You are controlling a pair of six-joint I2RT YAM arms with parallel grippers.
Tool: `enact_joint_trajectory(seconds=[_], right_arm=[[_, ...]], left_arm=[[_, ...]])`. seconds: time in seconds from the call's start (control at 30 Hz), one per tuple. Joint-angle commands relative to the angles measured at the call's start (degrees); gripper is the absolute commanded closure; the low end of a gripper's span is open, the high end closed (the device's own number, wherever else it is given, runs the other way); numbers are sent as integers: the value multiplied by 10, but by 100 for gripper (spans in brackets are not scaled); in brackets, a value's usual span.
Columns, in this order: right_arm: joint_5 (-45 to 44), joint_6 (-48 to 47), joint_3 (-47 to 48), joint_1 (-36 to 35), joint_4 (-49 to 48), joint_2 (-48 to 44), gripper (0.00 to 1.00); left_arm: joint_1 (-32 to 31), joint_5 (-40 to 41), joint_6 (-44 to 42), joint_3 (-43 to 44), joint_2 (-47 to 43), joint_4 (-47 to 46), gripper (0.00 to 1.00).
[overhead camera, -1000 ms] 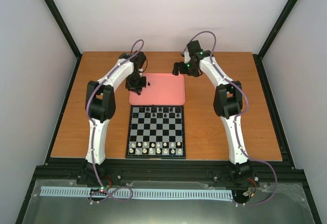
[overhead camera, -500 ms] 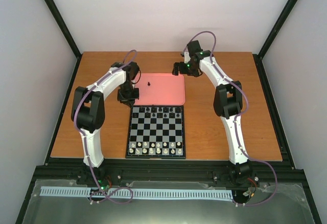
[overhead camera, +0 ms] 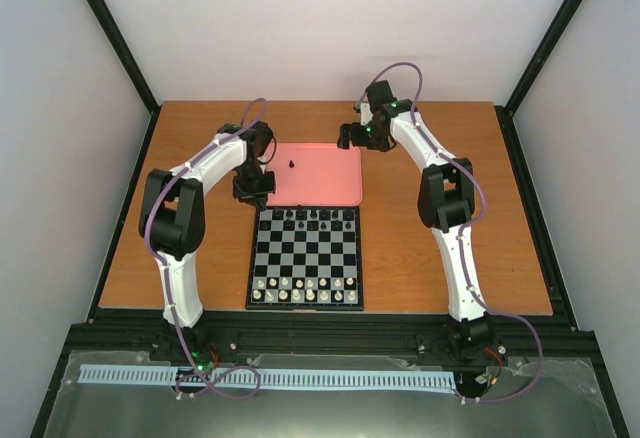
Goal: Set up the chess pieces on the board
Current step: Place the chess piece on the chessboard.
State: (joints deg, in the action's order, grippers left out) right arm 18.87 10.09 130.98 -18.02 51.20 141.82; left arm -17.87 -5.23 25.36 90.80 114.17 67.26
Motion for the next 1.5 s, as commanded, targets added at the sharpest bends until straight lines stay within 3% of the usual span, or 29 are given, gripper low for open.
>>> enact_joint_trajectory(seconds=[0.0, 1.13, 1.47], right_arm=[[0, -1, -2, 2, -3, -7, 0], [-3, -3, -3, 2, -1, -6, 0], [-2, -3, -2, 2, -2, -5, 0]], left_arm=[[5, -14, 6, 8, 8, -7, 91], [5, -32, -6, -3, 41, -14, 87], [5, -30, -8, 5, 41, -10, 79]])
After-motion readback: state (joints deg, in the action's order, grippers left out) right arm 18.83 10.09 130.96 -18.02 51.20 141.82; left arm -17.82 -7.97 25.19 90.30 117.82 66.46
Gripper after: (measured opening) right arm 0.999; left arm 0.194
